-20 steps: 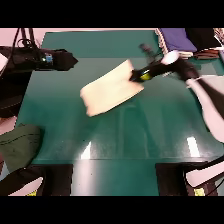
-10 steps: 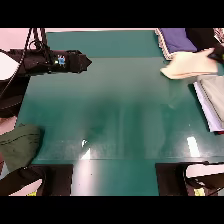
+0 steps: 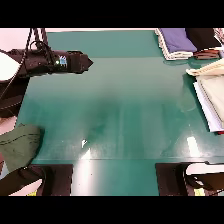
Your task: Fold the shirts.
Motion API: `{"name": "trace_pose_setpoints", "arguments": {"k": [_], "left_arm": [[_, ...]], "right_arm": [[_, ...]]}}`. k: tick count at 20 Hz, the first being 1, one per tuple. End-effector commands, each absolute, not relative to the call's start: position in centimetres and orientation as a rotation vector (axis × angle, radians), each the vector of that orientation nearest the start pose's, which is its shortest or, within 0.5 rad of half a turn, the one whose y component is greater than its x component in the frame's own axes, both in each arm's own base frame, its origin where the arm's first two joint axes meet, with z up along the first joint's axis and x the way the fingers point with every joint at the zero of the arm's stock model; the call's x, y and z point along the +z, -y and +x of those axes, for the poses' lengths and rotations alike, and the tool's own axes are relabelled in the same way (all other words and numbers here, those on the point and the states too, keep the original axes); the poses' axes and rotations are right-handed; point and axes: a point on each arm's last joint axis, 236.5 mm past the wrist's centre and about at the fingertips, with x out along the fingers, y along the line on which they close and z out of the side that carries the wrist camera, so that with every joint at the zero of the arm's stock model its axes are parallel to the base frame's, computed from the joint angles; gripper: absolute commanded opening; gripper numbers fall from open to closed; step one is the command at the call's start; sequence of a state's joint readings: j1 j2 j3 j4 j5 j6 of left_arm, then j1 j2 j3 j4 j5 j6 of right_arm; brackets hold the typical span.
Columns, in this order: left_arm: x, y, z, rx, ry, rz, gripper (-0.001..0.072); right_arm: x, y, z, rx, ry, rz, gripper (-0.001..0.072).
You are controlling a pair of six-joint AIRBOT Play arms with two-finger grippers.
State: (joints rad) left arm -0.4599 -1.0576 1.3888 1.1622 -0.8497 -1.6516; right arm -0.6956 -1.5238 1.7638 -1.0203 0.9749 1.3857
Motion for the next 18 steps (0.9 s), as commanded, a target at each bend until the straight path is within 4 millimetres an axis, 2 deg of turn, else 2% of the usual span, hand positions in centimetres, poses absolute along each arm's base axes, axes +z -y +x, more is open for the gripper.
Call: {"name": "trace_pose_setpoints", "arguments": {"k": [1, 3, 6, 11, 14, 18], "left_arm": [[25.5, 25.9, 36.1, -0.654, -0.635, -0.289, 0.0022], [25.4, 25.9, 36.0, -0.655, -0.637, -0.285, 0.0021], [25.4, 25.9, 36.0, -0.655, -0.638, -0.284, 0.0022], [24.9, 25.9, 35.7, -0.658, -0.661, -0.275, 0.0022], [24.5, 25.9, 35.3, -0.663, -0.681, -0.258, 0.0022], [24.3, 25.8, 35.3, -0.667, -0.681, -0.234, 0.0022]], "right_arm": [[23.8, 27.6, 47.5, -0.31, -0.415, 0.442, 0.0019], [26.0, 27.1, 46.8, -0.309, -0.379, 0.406, 0.0019], [27.5, 26.4, 45.4, -0.317, -0.381, 0.364, 0.0018], [27.0, 27.3, 42.1, -0.385, -0.475, 0.303, 0.0019], [24.5, 28.3, 39.0, -0.433, -0.583, 0.325, 0.0019], [17.8, 28.8, 34.0, -0.493, -0.721, 0.436, 0.0019]]}}
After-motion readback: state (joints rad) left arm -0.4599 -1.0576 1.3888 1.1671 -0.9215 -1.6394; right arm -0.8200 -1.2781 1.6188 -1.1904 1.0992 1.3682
